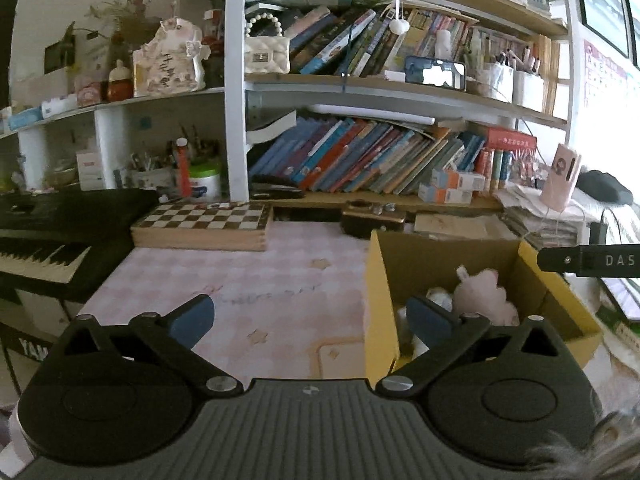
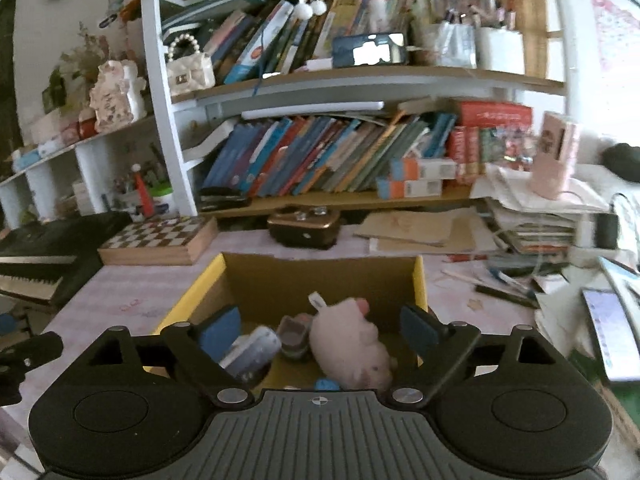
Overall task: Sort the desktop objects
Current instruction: 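Lift both open tools out of the box and pull back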
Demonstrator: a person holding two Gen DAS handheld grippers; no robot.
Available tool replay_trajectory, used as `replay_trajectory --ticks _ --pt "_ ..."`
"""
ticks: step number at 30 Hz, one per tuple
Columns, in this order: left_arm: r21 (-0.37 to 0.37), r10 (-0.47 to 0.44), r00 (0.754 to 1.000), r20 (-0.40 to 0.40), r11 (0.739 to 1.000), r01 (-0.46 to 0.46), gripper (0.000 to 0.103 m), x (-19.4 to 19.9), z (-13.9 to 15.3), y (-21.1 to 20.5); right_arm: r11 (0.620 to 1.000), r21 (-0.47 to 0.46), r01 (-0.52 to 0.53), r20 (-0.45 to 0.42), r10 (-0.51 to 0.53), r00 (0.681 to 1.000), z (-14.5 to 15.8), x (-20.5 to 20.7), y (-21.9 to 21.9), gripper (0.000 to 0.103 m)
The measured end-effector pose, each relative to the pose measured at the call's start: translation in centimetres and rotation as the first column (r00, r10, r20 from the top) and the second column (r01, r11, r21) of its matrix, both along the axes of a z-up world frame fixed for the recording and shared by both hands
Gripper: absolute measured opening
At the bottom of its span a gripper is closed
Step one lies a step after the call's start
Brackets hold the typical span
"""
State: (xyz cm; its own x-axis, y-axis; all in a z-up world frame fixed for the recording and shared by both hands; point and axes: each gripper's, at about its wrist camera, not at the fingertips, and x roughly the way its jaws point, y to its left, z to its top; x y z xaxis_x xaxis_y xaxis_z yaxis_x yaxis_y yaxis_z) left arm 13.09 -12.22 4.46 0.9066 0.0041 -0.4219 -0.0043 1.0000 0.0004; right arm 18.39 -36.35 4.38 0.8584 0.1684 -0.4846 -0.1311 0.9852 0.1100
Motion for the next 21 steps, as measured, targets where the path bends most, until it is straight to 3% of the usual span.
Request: replay_trajectory --ticks 6,21 --pt "0.013 -0.015 0.999 -0.032 1.0 0.015 0.103 -2.9 -1.0 1.2 0.998 -0.025 0.055 -0.007 -0.055 0.998 -1.9 -4.7 2.6 0.096" --pt "0.01 0.013 0.996 -0.092 1.0 -0.012 0.103 -9.6 -2.9 3.4 0.999 -0.047 0.02 -0.083 -0.024 0.996 -4.0 -13.6 7.5 0.097"
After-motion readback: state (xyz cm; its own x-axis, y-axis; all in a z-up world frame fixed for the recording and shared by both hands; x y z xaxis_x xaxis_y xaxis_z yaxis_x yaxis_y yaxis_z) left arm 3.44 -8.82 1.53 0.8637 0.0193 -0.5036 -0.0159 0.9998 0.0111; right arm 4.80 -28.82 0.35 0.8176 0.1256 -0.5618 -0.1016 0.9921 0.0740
